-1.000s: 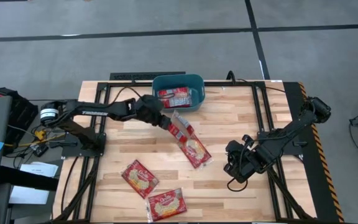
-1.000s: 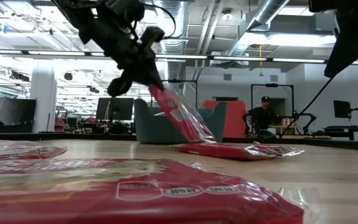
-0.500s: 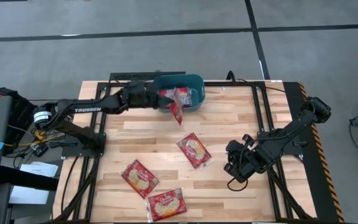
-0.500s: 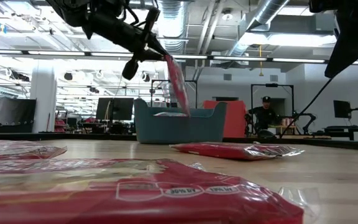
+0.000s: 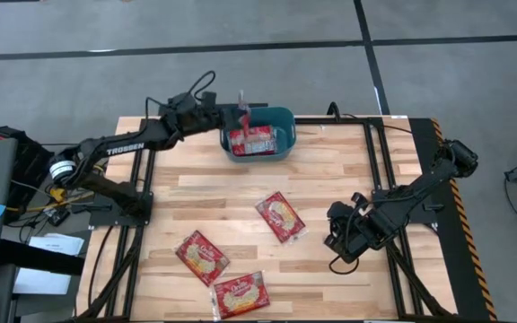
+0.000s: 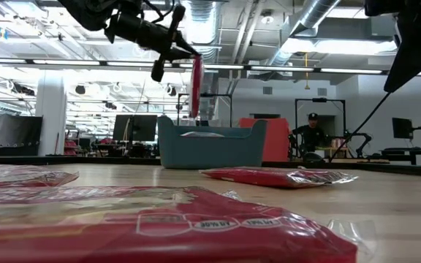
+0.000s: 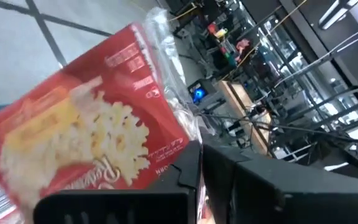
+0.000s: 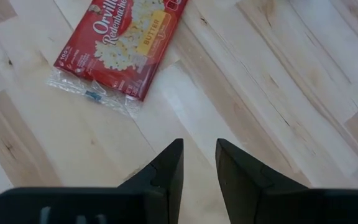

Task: Sort popcorn bags into baskets
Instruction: Put the red popcorn bag into the blue bin

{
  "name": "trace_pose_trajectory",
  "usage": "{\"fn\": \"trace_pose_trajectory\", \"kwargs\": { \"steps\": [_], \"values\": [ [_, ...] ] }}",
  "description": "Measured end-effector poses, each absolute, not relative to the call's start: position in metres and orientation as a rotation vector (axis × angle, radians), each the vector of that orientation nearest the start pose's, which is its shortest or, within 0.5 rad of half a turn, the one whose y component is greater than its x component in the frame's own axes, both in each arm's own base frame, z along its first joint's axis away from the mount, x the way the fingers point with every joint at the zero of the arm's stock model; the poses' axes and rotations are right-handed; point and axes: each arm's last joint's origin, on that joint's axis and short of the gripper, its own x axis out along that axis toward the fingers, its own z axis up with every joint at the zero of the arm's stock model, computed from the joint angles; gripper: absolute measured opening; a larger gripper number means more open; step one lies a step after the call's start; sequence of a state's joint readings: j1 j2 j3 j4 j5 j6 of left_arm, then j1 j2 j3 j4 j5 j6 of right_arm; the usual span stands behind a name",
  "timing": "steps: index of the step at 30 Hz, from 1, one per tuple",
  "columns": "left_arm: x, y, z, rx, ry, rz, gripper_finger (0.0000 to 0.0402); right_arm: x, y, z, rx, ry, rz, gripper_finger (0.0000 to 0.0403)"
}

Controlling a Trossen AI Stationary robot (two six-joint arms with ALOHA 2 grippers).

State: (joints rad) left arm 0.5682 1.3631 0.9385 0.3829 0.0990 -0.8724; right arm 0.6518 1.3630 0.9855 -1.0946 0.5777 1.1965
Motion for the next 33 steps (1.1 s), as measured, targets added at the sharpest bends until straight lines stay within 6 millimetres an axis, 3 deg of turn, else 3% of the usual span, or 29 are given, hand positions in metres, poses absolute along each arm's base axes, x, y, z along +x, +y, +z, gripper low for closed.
{"fn": "trace_pose_trajectory", "kwargs": {
  "steps": [7, 13, 22, 33],
  "values": [
    [0.291, 0.176, 0.315, -0.875, -0.129, 0.390, 0.0000, 0.189, 0.119, 0.236, 0.201, 1.004, -0.630, 0.0118],
    [0.307, 0.182, 0.319, -0.781, -0.109, 0.367, 0.0000, 0.190, 0.116, 0.236, 0.204, 1.007, -0.647, 0.0118],
    [0.300, 0.186, 0.281, -0.616, 0.240, 0.654, 0.0000, 0.190, 0.116, 0.236, 0.200, 1.007, -0.648, 0.0118],
    [0.283, 0.187, 0.250, -0.639, 0.525, 0.892, 0.0000, 0.190, 0.116, 0.236, 0.201, 1.005, -0.649, 0.0118]
  ]
}}
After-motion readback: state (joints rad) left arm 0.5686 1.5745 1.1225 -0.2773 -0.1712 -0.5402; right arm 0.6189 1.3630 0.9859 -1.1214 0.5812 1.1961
